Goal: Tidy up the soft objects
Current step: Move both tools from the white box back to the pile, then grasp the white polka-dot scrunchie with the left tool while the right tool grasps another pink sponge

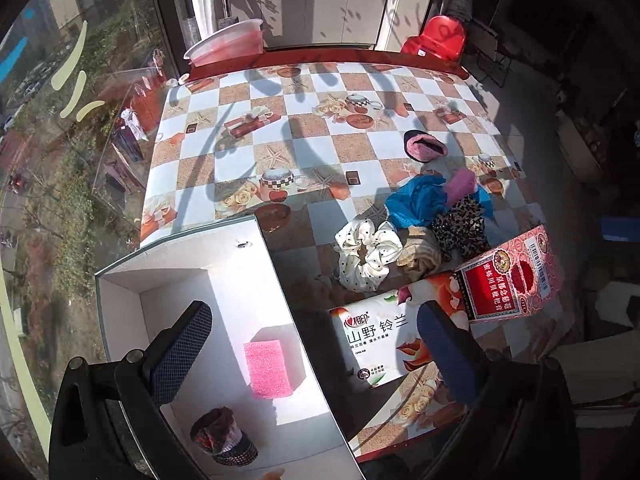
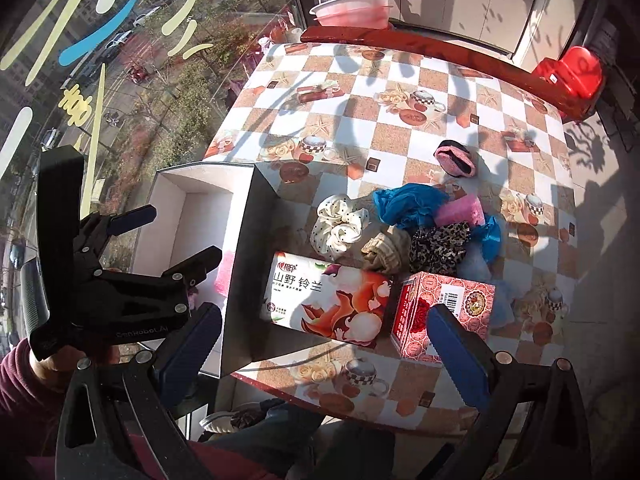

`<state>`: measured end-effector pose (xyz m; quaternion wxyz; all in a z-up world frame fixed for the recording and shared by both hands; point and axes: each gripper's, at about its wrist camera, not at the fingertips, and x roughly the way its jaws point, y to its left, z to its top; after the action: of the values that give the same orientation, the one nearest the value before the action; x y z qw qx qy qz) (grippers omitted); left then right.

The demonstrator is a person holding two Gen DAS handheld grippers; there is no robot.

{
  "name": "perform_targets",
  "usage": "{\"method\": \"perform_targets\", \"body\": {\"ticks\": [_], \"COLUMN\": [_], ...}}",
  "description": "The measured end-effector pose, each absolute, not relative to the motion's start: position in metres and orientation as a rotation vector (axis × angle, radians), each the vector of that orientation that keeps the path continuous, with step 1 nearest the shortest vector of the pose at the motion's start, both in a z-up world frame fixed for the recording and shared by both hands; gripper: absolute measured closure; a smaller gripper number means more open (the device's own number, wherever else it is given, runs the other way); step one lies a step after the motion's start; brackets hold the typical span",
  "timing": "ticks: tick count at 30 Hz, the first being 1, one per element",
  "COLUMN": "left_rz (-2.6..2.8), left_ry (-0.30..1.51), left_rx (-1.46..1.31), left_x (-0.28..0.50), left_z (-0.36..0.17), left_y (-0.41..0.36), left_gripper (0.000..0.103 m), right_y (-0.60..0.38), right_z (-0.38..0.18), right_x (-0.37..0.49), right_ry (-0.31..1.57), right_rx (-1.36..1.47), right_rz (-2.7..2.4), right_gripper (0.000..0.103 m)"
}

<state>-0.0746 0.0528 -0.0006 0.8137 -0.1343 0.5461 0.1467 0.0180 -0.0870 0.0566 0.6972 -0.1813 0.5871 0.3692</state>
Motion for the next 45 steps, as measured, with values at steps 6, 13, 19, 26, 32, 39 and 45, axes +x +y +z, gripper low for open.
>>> {"method": "perform_targets", "body": {"ticks": [6, 13, 19, 26, 32, 39, 45], "left_rz": [0.206, 0.175, 0.189, 0.209, 0.226, 0.219, 0.198], "left_ry": [1.281, 1.439, 1.571, 1.678, 1.737, 1.781, 1.758], "left_rx": [-0.231, -0.270, -0.220, -0.177, -0.198, -0.179, -0.252], "left_x": [-0.017, 0.036, 0.059, 0.068, 0.075, 0.082, 0.085], "left_z": [-0.033, -0.088, -0.129, -0.160, -0.182, -0.198, -0.200], "left_y": [0.034, 0.038, 0.037, 0.036, 0.040, 0.033, 0.032], "left_gripper": [0.000, 0.000, 0.000, 0.000, 0.000, 0.006, 0.035], "right_y": [-0.140, -0.173, -0.180, -0.154, -0.128, -0.107, -0.097], "right_z": [0.047, 0.011, -0.031, -0.070, -0.088, -0.111, -0.121], "right_x": [0.088, 0.144, 0.181, 0.208, 0.232, 0.239, 0.230], "right_ry": [1.377, 1.475, 1.557, 1.592, 1.617, 1.648, 1.613], "right_rx": [-0.253, -0.209, -0.224, -0.338, -0.332, -0.378, -0.511], "right_rz": [0.663, 0.596, 0.568, 0.606, 0.642, 0.666, 0.706], "right_gripper": [0.000, 0.000, 0.000, 0.000, 0.000, 0.000, 0.000]}}
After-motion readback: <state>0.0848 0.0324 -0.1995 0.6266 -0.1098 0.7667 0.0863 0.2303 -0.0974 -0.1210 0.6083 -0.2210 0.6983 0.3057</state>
